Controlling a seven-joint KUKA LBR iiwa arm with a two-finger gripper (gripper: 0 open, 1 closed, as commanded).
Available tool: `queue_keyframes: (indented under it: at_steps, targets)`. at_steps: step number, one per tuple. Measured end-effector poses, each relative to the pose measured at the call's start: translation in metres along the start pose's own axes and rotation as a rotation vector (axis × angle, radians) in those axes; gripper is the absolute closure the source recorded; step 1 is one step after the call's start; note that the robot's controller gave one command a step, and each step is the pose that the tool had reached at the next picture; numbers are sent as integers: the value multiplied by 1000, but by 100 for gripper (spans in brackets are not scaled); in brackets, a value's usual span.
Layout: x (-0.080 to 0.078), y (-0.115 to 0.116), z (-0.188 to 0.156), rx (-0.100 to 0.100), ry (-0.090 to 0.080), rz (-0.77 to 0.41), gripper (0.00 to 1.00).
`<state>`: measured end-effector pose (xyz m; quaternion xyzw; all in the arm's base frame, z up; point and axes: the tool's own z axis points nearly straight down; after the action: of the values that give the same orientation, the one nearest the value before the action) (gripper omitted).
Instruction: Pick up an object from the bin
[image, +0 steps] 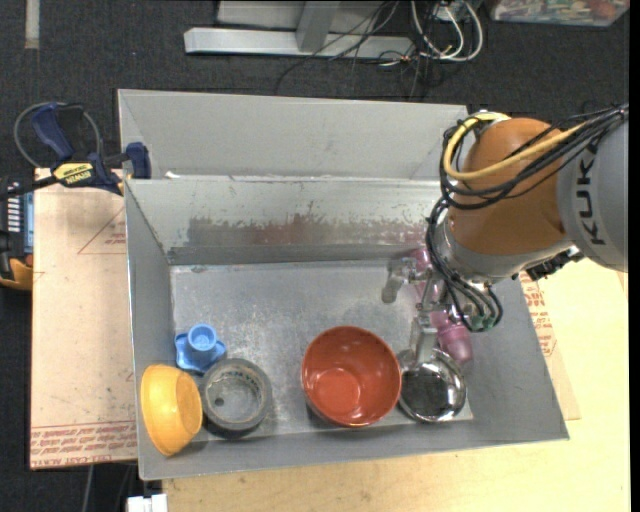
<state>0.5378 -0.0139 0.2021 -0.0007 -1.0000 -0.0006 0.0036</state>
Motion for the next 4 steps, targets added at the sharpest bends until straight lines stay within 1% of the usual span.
queue_keyframes:
  at_steps: [1,2,3,4]
  targets:
    - [-1,0,-5,0,-8,-1,0]
    - [48,-27,130,-5,-21,223,0]
    - [51,-39,76,1,-30,-36,0]
    - [44,-26,133,-9,-35,192,0]
